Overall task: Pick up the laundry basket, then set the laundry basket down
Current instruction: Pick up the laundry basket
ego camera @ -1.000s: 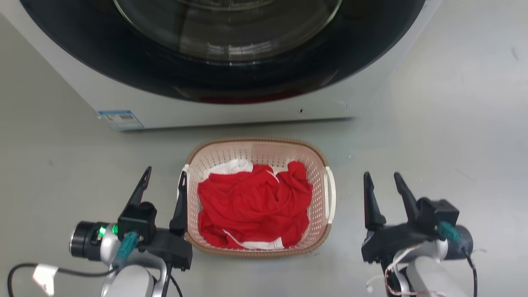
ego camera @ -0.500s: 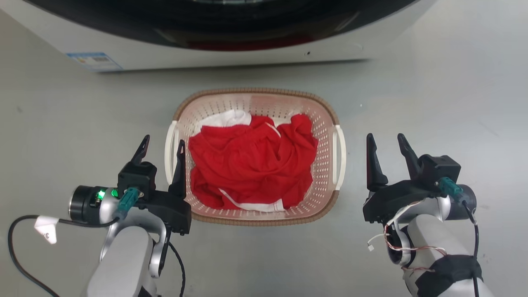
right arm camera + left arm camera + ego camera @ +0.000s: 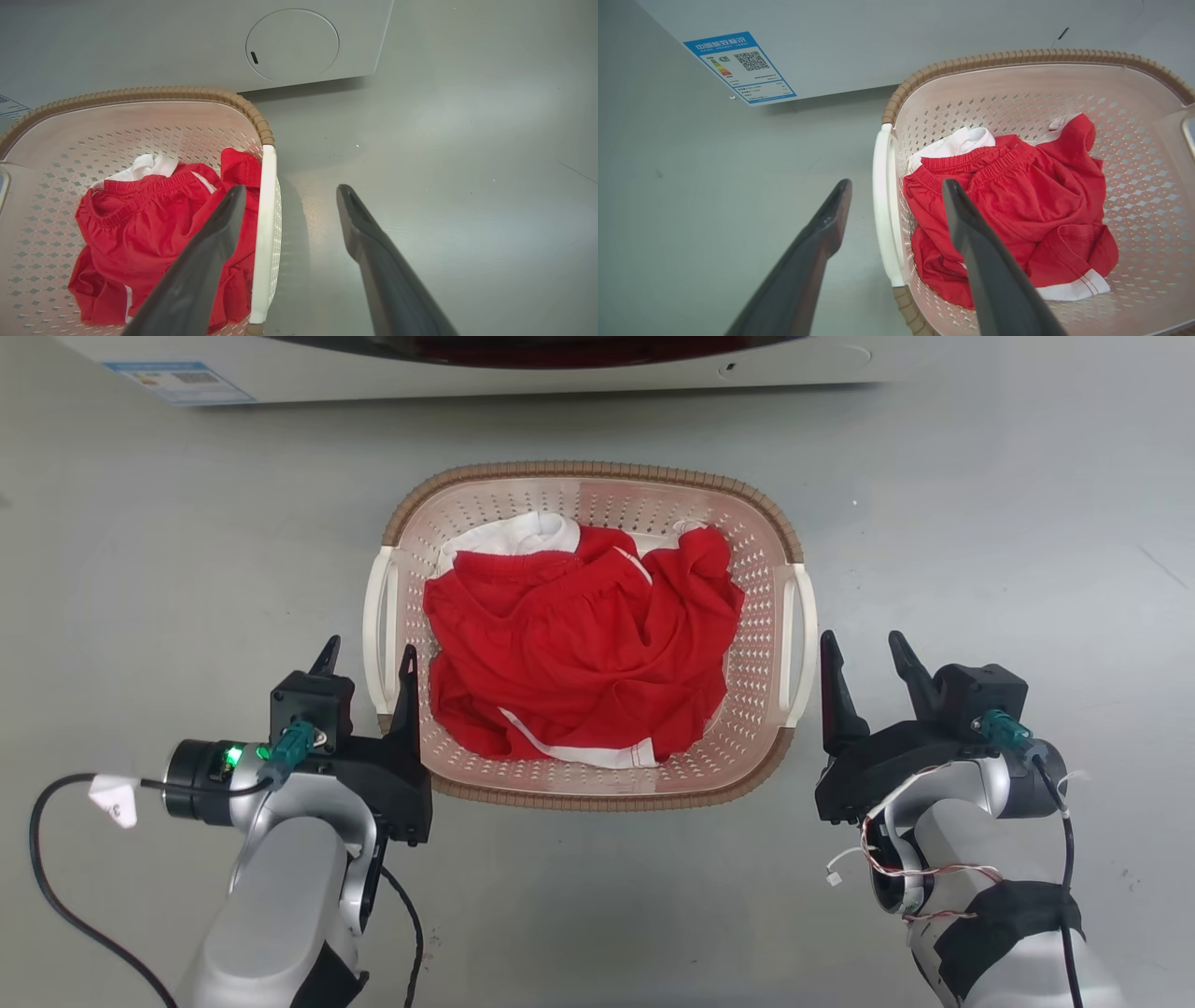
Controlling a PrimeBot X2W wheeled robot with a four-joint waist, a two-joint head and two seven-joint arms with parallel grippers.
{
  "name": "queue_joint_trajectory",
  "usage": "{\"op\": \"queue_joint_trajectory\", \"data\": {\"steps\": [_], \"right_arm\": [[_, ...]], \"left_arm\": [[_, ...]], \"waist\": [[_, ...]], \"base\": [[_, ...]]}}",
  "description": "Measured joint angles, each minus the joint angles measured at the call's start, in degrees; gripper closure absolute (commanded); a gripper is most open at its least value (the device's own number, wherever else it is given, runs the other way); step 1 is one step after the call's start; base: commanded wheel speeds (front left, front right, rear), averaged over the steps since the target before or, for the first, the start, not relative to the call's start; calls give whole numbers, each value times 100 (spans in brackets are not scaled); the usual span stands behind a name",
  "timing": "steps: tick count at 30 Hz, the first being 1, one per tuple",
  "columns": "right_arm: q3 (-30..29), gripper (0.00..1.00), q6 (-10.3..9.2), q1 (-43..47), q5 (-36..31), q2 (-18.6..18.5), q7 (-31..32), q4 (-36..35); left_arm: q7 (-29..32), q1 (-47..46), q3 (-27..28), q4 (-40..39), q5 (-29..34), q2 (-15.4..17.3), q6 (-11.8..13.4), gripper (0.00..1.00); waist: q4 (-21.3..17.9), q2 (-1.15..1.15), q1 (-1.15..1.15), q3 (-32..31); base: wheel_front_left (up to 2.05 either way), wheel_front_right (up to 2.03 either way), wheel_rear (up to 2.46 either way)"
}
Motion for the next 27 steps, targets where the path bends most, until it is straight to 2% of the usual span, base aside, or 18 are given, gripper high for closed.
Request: {"op": "queue_joint_trajectory", "data": {"steps": [11, 27], "right_arm": [[360, 0, -1, -315, 298, -16, 0, 426], [792, 0, -10, -700, 704, -26, -1, 846]], "left_arm": [[47, -426, 40, 678, -222, -97, -53, 0], [126, -921, -74, 1412, -257, -155, -292, 0]], "waist": [[115, -1, 0, 250], [173, -1, 0, 609]], "base": [[0, 0, 0], [0, 0, 0]]}}
